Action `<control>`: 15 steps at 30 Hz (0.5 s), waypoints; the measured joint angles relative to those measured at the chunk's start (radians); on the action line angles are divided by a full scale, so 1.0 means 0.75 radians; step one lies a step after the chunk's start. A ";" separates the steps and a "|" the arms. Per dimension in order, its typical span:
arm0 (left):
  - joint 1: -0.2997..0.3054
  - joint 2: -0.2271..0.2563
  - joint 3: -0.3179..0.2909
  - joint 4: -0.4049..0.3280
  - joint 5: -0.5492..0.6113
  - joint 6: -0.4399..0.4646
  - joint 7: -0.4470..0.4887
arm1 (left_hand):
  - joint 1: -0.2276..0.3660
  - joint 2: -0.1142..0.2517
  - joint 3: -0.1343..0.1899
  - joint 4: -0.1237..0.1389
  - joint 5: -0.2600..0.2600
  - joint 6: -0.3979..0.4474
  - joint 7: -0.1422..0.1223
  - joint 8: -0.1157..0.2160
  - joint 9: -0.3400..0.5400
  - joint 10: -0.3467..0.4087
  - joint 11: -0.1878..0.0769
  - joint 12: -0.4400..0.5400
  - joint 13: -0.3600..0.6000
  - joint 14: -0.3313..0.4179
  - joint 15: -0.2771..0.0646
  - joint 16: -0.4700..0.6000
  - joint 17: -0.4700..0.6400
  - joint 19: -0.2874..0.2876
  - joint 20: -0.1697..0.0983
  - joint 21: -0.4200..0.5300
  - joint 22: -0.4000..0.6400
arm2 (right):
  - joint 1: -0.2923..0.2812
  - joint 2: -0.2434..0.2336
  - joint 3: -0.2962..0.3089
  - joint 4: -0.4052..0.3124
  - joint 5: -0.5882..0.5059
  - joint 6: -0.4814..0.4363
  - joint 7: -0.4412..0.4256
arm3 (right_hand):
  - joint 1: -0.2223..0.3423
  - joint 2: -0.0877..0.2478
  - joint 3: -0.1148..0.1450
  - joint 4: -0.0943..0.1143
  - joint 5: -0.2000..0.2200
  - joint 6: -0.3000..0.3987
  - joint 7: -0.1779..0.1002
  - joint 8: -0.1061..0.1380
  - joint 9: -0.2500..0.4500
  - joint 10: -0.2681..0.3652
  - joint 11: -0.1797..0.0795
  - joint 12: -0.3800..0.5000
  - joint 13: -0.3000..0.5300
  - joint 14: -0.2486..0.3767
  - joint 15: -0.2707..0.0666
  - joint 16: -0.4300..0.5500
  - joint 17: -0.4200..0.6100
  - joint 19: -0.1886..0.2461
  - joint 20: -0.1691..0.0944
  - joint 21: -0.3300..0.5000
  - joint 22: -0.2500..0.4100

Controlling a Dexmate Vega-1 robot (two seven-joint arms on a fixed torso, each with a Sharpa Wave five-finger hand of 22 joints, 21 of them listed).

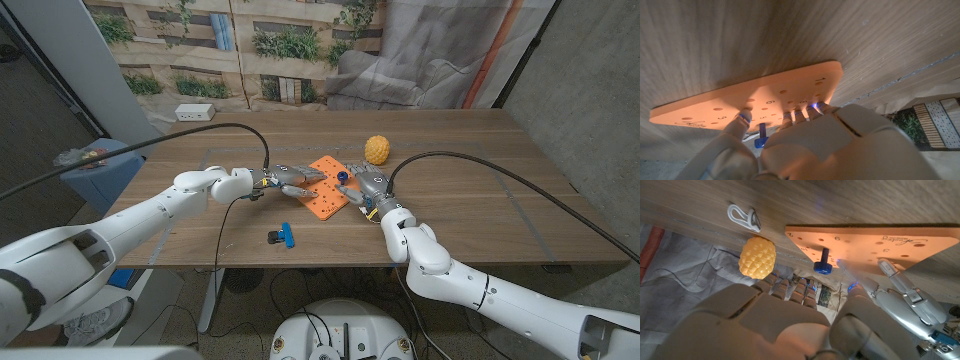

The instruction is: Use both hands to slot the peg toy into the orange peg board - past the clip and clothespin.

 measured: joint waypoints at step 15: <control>0.009 0.003 0.000 -0.017 -0.006 0.018 0.000 | 0.000 0.000 0.000 0.000 0.000 0.000 0.000 0.000 0.000 0.000 0.000 0.000 0.000 0.000 0.000 0.000 0.000 0.000 0.000 0.000 0.000 | -0.013 0.029 -0.016 0.059 -0.130 0.006 0.066 | -0.034 0.003 0.000 0.011 0.000 -0.005 0.005 -0.002 0.000 0.000 0.000 0.000 0.000 0.000 0.000 0.000 0.000 0.000 0.000 0.006 0.000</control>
